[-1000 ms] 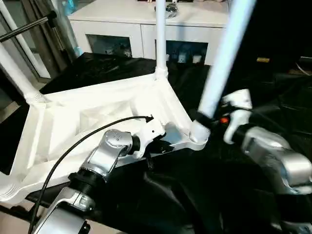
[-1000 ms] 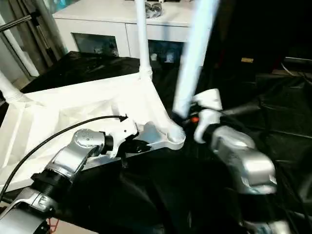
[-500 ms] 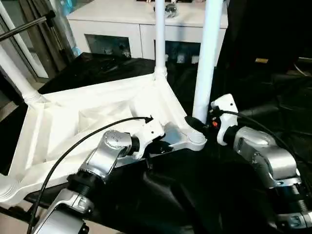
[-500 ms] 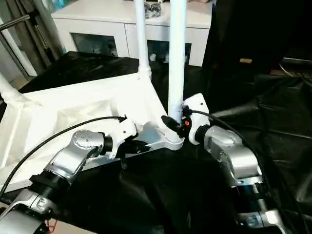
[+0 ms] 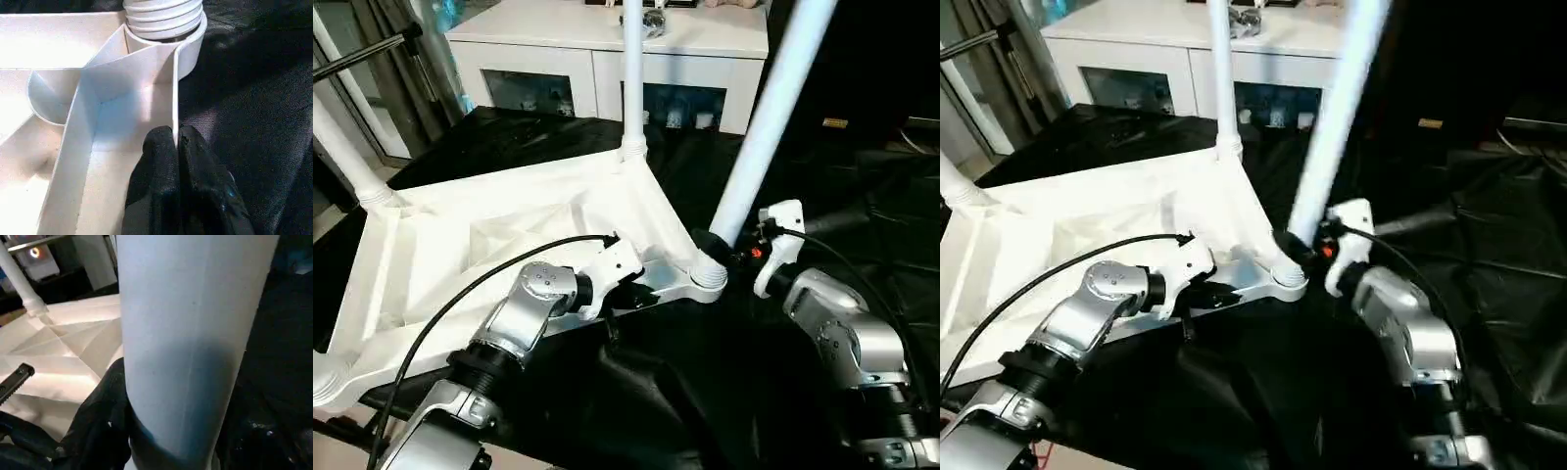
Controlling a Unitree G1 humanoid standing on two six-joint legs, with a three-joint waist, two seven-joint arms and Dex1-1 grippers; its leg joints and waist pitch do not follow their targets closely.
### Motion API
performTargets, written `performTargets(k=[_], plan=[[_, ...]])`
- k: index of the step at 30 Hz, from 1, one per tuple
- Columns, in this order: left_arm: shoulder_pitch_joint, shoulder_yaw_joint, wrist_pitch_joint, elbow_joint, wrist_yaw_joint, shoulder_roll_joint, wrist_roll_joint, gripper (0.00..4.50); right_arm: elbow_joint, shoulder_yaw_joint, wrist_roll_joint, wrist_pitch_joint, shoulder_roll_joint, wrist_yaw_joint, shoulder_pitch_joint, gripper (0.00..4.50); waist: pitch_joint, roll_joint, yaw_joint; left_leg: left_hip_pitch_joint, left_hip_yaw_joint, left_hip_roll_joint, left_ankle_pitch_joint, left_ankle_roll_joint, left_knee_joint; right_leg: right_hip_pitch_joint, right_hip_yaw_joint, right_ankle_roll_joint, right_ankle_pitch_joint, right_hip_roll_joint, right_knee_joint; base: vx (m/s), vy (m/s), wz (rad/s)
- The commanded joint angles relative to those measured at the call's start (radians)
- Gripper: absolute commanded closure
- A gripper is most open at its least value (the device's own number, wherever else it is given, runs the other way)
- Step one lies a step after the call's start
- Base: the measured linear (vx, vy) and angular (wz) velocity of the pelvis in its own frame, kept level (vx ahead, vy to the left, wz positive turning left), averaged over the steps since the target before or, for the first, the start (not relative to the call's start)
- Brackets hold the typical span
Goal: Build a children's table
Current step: Insert table leg to table base
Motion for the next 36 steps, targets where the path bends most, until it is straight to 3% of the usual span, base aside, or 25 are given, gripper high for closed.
performTargets(k=[1, 4, 5, 13, 18, 22, 23, 28, 29, 31, 36], plan=[[0.022, 0.008, 0.008, 0.021, 0.013, -0.006, -0.022, 4.5, 0.036, -0.021, -0.006, -0.019, 0.004, 0.003, 0.027, 2.62, -0.059, -0.028, 0.005, 0.008, -0.009, 0.034, -0.13, 0.065, -0.064, 0.051, 0.038, -0.2, -0.187, -0.074, -0.078, 0.0, 0.0, 0.0], [0.016, 0.011, 0.006, 0.029, 0.019, -0.009, -0.021, 4.5, 0.058, -0.038, -0.013, -0.065, 0.01, 0.012, 0.058, 2.62, -0.06, -0.021, 0.008, 0.01, -0.009, 0.034, -0.135, 0.067, -0.064, 0.049, 0.038, -0.202, -0.188, -0.075, -0.078, 0.0, 0.0, 0.0], [0.014, 0.011, 0.004, 0.033, 0.021, -0.01, -0.02, 4.5, 0.058, -0.033, -0.02, -0.077, 0.008, 0.014, 0.068, 2.62, -0.06, -0.024, 0.008, 0.009, -0.009, 0.034, -0.137, 0.067, -0.064, 0.05, 0.037, -0.203, -0.187, -0.074, -0.079, 0.0, 0.0, 0.0], [0.0, 0.013, -0.006, 0.053, 0.03, -0.015, -0.017, 4.5, 0.032, -0.004, -0.045, -0.133, 0.013, 0.024, 0.12, 2.62, -0.059, -0.018, 0.01, 0.009, -0.01, 0.033, -0.151, 0.069, -0.065, 0.049, 0.036, -0.194, -0.212, -0.074, -0.083, 0.0, 0.0, 0.0], [-0.006, 0.007, -0.015, 0.065, 0.021, -0.015, -0.012, 4.5, 0.03, 0.062, -0.117, -0.167, -0.007, 0.031, 0.128, 2.62, -0.059, -0.017, 0.01, 0.009, -0.012, 0.033, -0.163, 0.064, -0.067, 0.049, 0.035, -0.19, -0.219, -0.073, -0.084, 0.0, 0.0, 0.0], [-0.007, 0.001, -0.021, 0.065, 0.012, -0.011, -0.01, 4.5, 0.043, 0.1, -0.15, -0.155, -0.023, 0.042, 0.107, 2.62, -0.054, -0.013, 0.006, 0.011, -0.013, 0.032, -0.208, 0.052, -0.072, 0.046, 0.035, -0.166, -0.319, -0.075, -0.095, 0.0, 0.0, 0.0], [-0.007, -0.003, -0.021, 0.061, 0.001, -0.009, -0.011, 4.5, 0.061, 0.116, -0.154, -0.141, -0.029, 0.062, 0.085, 2.62, -0.055, -0.017, 0.005, 0.012, -0.013, 0.034, -0.213, 0.048, -0.072, 0.046, 0.035, -0.16, -0.335, -0.074, -0.097, 0.0, 0.0, 0.0], [-0.005, -0.008, -0.024, 0.058, -0.01, -0.005, -0.011, 4.5, 0.098, 0.151, -0.158, -0.136, -0.043, 0.131, 0.049, 2.63, -0.057, -0.015, 0.002, 0.012, -0.013, 0.035, -0.211, 0.049, -0.072, 0.046, 0.038, -0.184, -0.269, -0.074, -0.091, 0.0, 0.0, 0.0], [-0.003, -0.008, -0.023, 0.053, -0.012, -0.003, -0.012, 4.5, 0.101, 0.154, -0.155, -0.13, -0.044, 0.142, 0.045, 2.63, -0.057, -0.024, 0.0, 0.008, -0.014, 0.035, -0.205, 0.053, -0.073, 0.05, 0.037, -0.182, -0.265, -0.074, -0.091, 0.0, 0.0, 0.0], [0.002, -0.01, -0.022, 0.04, -0.022, 0.004, -0.015, 4.5, 0.105, 0.168, -0.149, -0.122, -0.054, 0.181, 0.042, 2.63, -0.059, -0.02, 0.002, 0.009, -0.014, 0.035, -0.192, 0.056, -0.072, 0.049, 0.036, -0.186, -0.248, -0.074, -0.088, 0.0, 0.0, 0.0], [0.019, -0.02, -0.064, -0.004, -0.098, 0.032, -0.041, 4.5, 0.11, 0.191, -0.136, -0.132, -0.08, 0.284, 0.049, 2.63, -0.059, -0.026, 0.004, 0.008, -0.014, 0.037, -0.2, 0.064, -0.072, 0.05, 0.036, -0.192, -0.253, -0.076, -0.088, 0.0, 0.0, 0.0]])
